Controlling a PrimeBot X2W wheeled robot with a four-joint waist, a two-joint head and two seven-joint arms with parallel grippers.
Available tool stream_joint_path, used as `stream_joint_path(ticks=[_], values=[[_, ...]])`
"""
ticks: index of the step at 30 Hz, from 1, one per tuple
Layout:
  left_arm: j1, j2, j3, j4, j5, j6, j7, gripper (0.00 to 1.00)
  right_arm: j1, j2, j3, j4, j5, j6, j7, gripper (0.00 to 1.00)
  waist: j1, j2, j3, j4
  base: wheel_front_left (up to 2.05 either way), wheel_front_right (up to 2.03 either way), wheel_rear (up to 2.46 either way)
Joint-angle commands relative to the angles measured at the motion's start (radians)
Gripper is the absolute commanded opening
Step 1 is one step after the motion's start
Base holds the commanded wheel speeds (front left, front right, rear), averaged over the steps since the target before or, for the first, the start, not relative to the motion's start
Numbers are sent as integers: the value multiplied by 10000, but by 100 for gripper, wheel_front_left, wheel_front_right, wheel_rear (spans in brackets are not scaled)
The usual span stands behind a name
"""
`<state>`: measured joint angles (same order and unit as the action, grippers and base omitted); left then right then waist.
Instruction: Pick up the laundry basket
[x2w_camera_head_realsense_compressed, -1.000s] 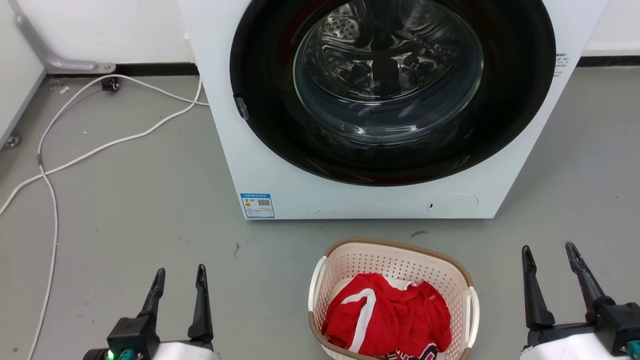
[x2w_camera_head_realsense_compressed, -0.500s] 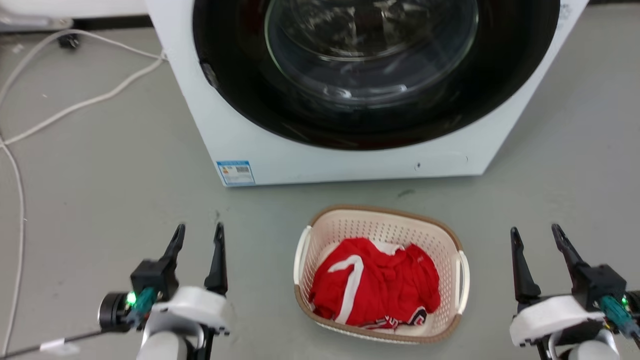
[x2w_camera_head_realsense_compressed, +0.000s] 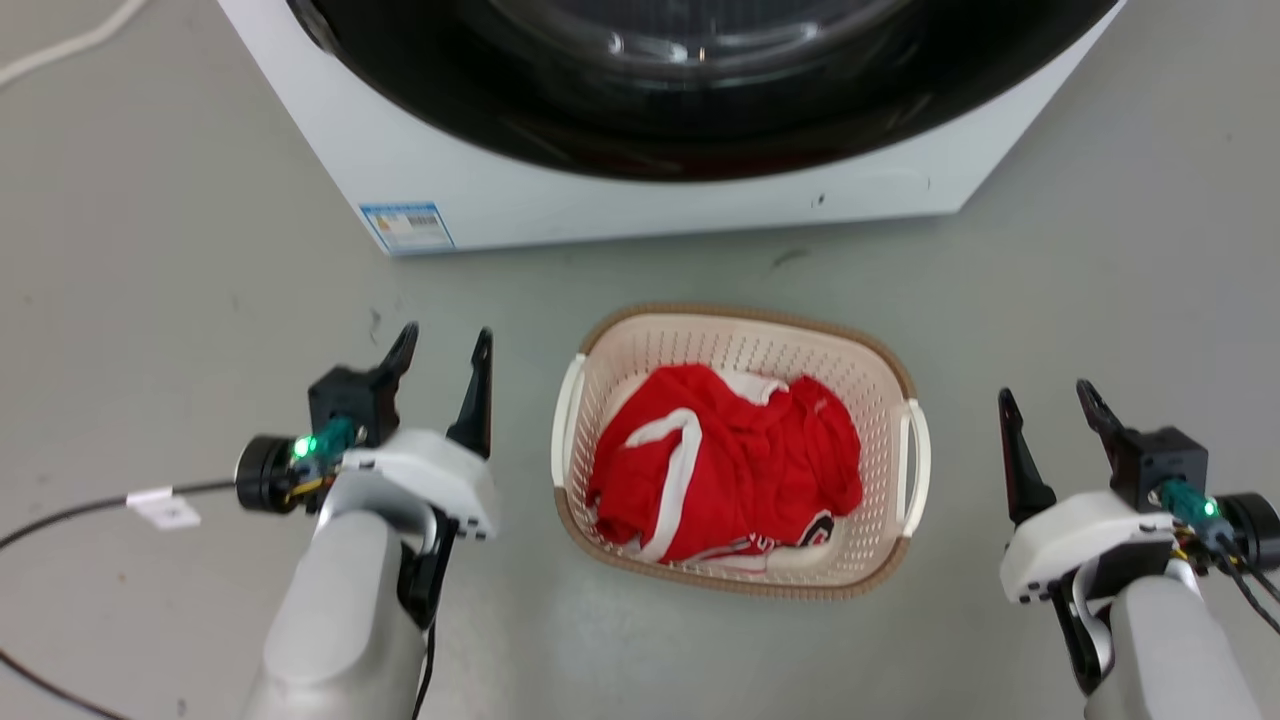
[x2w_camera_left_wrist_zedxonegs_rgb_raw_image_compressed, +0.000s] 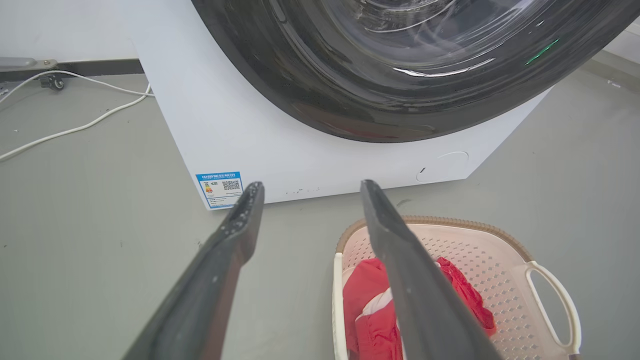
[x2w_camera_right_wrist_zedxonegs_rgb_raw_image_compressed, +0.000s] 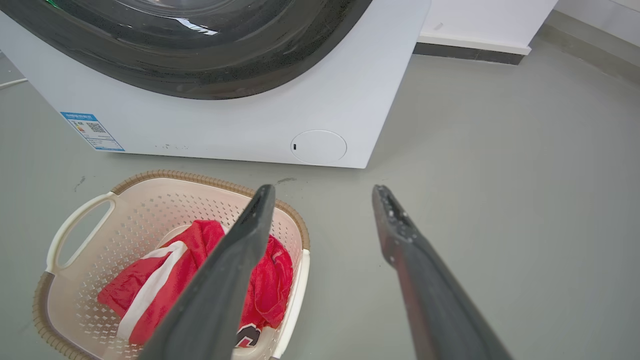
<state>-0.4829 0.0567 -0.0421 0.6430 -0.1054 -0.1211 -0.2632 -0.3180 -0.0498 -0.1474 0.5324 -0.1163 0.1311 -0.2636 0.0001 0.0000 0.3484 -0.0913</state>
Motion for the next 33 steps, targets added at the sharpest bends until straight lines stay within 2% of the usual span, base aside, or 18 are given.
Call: stream_joint_path(ticks=[1, 8, 17, 33], values=[[-303, 61, -43, 192, 0, -41, -25, 100, -292, -9, -10, 159, -65, -7, -18, 100, -1, 0, 547, -113, 0, 0, 0], [-1658, 152, -772, 1530, -168, -85, -25, 100, -1305, -11, -113, 1148, -256, -7, -19, 100, -1, 0, 1627, -219, 0, 0, 0], [-2802, 398, -2222, 2998, -810, -92, -25, 100, -2221, -9, 86, 2391, -246, -7, -18, 100, -1, 0, 2588, -387, 0, 0, 0], [-4240, 632, -3711, 4443, -1735, -94, -25, 100, -3601, -12, 663, 4177, 265, -7, -19, 100, -1, 0, 4107, -549, 0, 0, 0]])
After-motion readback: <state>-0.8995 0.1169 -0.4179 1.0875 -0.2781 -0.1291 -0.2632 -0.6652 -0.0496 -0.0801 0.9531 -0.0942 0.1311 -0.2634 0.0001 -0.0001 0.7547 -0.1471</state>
